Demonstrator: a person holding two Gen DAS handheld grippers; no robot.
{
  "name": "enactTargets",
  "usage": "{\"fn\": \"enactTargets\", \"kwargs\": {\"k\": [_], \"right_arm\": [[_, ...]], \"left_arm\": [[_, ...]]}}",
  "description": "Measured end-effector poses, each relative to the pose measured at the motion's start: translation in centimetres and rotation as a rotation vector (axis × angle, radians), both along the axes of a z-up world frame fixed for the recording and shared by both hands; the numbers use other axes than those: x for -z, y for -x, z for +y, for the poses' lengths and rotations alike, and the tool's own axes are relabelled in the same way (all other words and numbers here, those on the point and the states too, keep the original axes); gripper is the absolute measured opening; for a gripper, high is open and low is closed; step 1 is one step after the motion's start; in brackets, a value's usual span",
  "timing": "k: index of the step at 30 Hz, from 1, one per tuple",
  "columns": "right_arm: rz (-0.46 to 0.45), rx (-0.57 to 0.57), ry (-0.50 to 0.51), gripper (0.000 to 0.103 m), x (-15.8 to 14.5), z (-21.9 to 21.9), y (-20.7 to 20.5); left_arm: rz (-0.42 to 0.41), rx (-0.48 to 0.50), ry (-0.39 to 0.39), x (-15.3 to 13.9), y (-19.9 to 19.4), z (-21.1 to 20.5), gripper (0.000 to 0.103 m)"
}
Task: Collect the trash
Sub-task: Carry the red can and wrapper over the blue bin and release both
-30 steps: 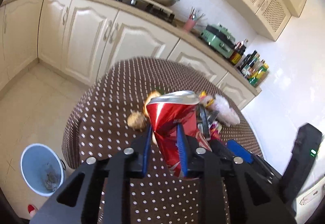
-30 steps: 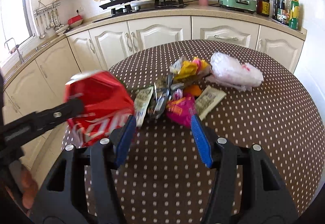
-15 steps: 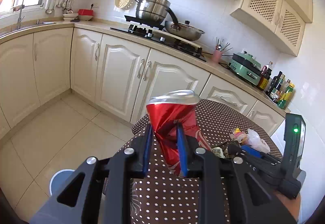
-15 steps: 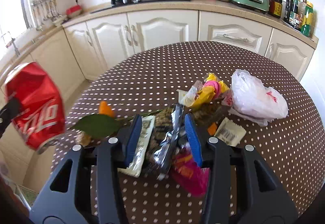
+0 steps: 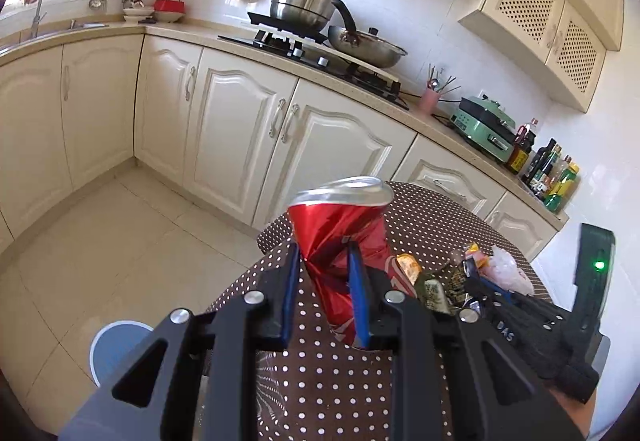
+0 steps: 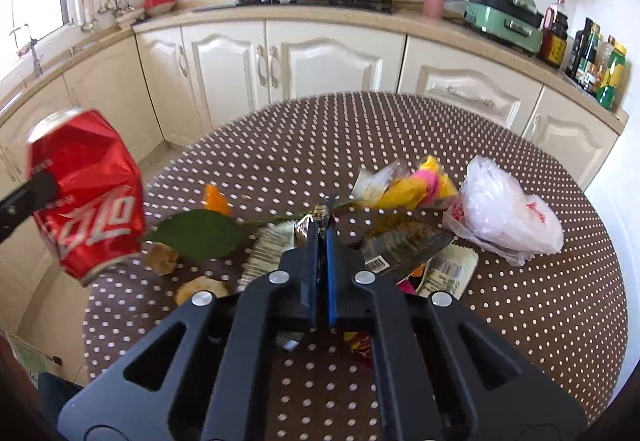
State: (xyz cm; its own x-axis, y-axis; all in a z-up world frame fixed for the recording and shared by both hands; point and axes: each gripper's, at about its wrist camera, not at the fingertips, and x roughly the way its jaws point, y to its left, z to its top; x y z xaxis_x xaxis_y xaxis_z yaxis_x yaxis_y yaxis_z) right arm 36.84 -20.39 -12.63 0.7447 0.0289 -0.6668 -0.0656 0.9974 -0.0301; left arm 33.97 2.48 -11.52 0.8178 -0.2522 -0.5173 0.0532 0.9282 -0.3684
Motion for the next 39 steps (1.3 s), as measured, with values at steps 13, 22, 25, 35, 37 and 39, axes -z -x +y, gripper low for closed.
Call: {"fn": "enactTargets", "kwargs": {"k": [13, 22, 25, 35, 37, 39], "right_arm": [[-0.196, -0.099, -0.026, 0.001, -6.8, 5.9, 6.1], [-0.115, -0.353, -0.110, 0.001, -2.6, 20.2, 5.9], [-0.046, -0.412, -0.129, 0.001, 1.2, 24.7, 4.9], [0.243, -0.464, -0.121, 0.001, 16.8, 33.5, 0.3], [0.289, -0.454, -0.117, 0.001, 19.1, 34.0, -0.5], [0.331, -0.447, -0.118, 0.001, 21.1, 34.4, -1.1]], "left_arm": [[-0.031, -0.037, 0.030, -1.2, 3.7, 5.8, 0.022], [0.098, -0.208, -0.067, 3.3, 5.9, 16.5, 0.023], [0.201, -0.252, -0.096, 7.1, 5.6, 20.0, 0.023], [0.521, -0.285, -0.075, 22.2, 1.0, 26.7, 0.023], [0.557, -0.264, -0.045, 24.7, 0.1, 27.2, 0.024], [0.593, -0.251, -0.010, 26.6, -0.6, 27.7, 0.024]]}}
